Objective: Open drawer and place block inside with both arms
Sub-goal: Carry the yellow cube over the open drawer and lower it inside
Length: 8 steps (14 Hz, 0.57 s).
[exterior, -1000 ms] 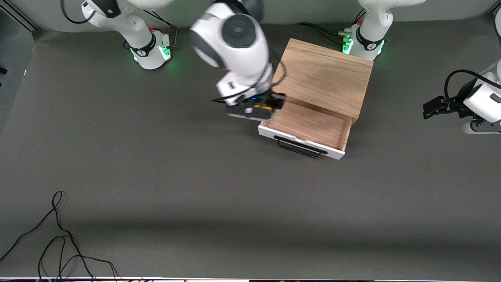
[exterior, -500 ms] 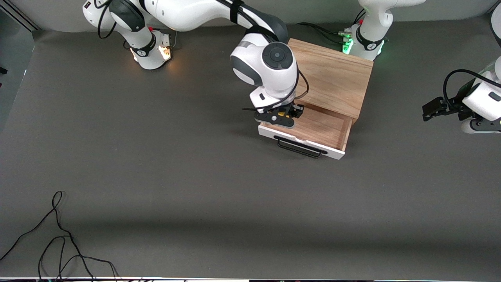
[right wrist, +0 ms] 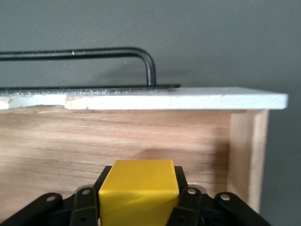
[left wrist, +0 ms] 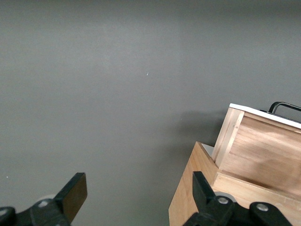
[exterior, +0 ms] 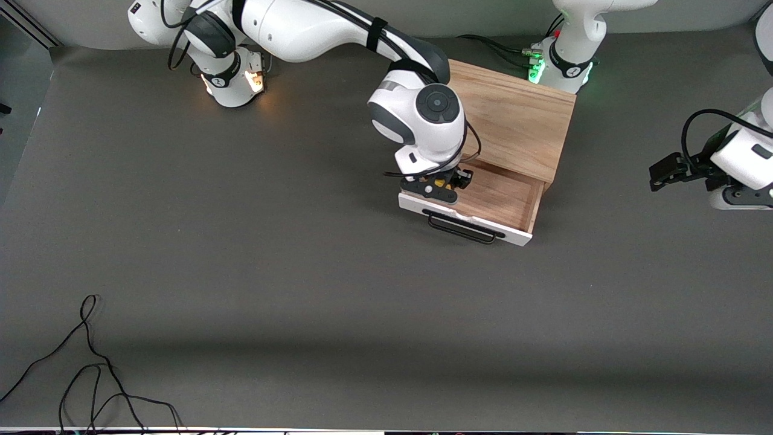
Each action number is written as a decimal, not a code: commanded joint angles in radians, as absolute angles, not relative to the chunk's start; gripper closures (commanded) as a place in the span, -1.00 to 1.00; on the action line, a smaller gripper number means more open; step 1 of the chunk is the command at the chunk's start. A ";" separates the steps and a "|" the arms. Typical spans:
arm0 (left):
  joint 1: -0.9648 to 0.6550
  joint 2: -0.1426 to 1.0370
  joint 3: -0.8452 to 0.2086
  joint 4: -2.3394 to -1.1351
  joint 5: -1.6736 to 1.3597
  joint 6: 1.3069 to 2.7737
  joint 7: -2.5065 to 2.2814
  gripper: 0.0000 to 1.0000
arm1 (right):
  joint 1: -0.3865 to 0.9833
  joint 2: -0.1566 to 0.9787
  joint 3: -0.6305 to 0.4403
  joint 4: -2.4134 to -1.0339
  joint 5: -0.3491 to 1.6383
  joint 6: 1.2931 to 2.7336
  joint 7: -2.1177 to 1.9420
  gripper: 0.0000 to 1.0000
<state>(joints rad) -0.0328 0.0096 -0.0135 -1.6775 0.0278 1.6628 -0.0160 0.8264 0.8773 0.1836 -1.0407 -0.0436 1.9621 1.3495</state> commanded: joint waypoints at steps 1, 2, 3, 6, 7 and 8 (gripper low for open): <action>-0.094 0.021 0.055 -1.651 0.025 1.652 0.003 -1.00 | 0.841 0.922 0.175 -0.994 -0.060 1.988 1.394 1.00; -0.091 0.021 0.055 -1.651 0.025 1.652 0.005 -1.00 | 0.844 0.931 0.175 -0.996 -0.060 2.003 1.394 1.00; -0.091 0.021 0.055 -1.649 0.025 1.652 0.003 -1.00 | 0.847 0.933 0.175 -0.996 -0.060 2.008 1.394 1.00; -0.091 0.020 0.055 -1.649 0.025 1.652 0.009 -1.00 | 0.847 0.934 0.176 -0.996 -0.060 2.008 1.394 0.96; -0.091 0.018 0.055 -1.649 0.022 1.651 0.011 -1.00 | 0.847 0.933 0.176 -0.996 -0.061 2.008 1.390 0.90; -0.091 0.014 0.055 -1.648 0.021 1.649 0.009 -1.00 | 0.848 0.933 0.176 -0.996 -0.061 2.008 1.391 0.33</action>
